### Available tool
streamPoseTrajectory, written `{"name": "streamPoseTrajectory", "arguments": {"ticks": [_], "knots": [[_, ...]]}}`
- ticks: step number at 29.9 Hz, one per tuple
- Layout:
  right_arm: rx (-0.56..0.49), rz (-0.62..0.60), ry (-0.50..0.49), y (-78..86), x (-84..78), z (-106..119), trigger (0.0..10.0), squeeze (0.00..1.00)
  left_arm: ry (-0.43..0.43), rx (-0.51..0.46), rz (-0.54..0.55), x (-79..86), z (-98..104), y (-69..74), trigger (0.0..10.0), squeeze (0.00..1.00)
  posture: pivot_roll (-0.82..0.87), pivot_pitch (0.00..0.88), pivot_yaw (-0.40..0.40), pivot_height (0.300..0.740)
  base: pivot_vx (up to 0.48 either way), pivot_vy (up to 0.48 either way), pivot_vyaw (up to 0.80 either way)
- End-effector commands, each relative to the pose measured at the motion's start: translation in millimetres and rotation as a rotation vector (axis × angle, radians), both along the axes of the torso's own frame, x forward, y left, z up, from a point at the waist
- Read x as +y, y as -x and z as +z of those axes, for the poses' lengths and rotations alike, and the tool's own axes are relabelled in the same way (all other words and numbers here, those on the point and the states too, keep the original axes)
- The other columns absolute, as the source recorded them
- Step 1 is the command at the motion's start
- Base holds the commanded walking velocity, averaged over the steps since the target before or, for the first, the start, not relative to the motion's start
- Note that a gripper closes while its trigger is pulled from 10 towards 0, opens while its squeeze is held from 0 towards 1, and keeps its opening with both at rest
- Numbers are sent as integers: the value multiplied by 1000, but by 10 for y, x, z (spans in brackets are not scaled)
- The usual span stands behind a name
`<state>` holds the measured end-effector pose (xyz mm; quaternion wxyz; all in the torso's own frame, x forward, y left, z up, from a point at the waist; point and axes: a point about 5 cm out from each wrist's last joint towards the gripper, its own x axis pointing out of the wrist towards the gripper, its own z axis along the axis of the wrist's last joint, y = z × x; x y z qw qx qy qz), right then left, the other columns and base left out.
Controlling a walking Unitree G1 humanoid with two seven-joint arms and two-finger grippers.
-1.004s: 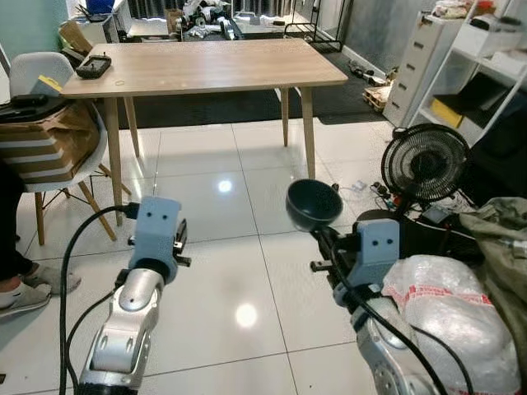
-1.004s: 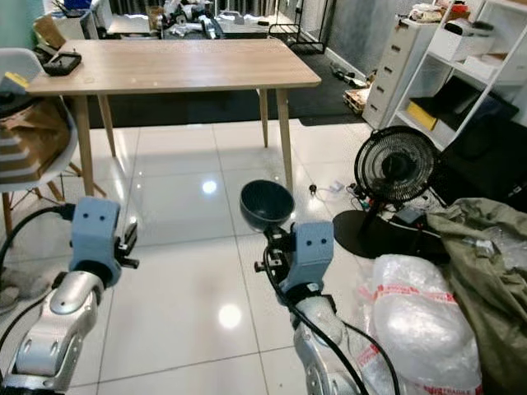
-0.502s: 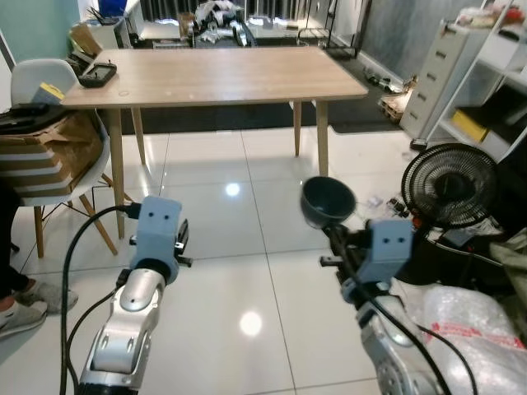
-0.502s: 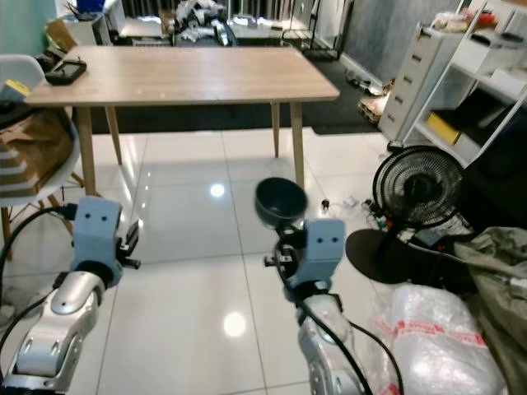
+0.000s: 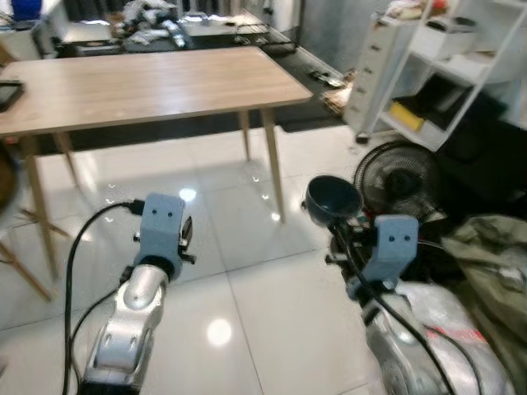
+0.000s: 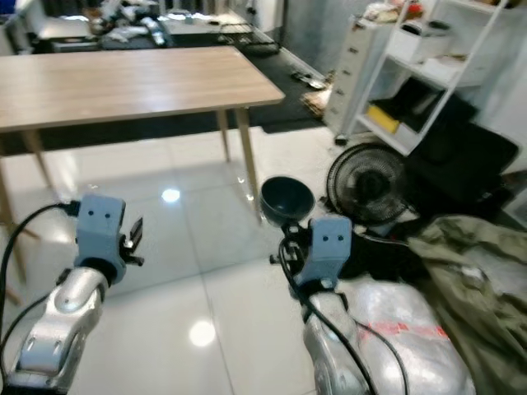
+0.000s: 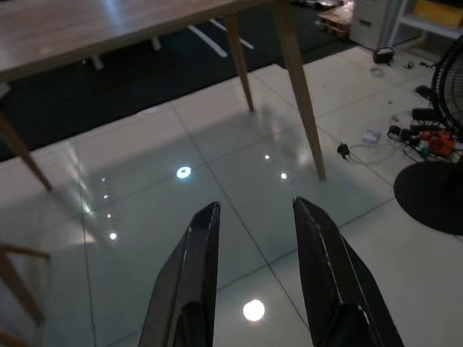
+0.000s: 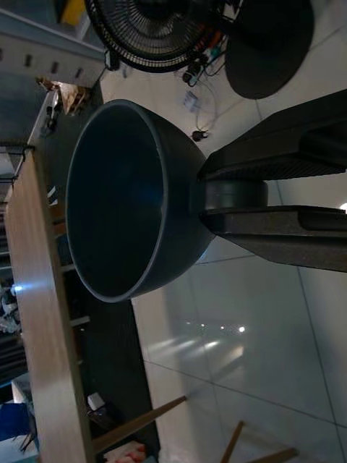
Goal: Setting the table
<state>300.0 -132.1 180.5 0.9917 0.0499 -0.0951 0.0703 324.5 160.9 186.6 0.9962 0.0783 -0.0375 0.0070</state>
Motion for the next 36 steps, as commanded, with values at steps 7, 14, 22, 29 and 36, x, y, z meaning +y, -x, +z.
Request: {"name": "streamPoseTrajectory", "arguments": {"ticks": [7,14,22,29,36], "knots": [[1,-12,14,1,-20,-8,10000,0,3,10,3,-3,-27,16,10000,0,93,102,80,740,480,0,0],[0,-14,18,-6,-17,-8,10000,0,3,9,5,4,-25,14,10000,0,95,102,80,740,480,0,0],[1,-27,24,-22,-31,-11,10000,0,3,8,6,7,-23,12,10000,0,97,100,80,740,480,0,0],[1,-28,28,-31,-34,-16,10000,0,2,6,4,4,-25,7,10000,0,97,91,81,740,480,0,0],[-2,-28,32,-40,-30,-13,10000,0,2,4,4,6,-22,4,10000,0,97,87,82,740,480,0,0]]}}
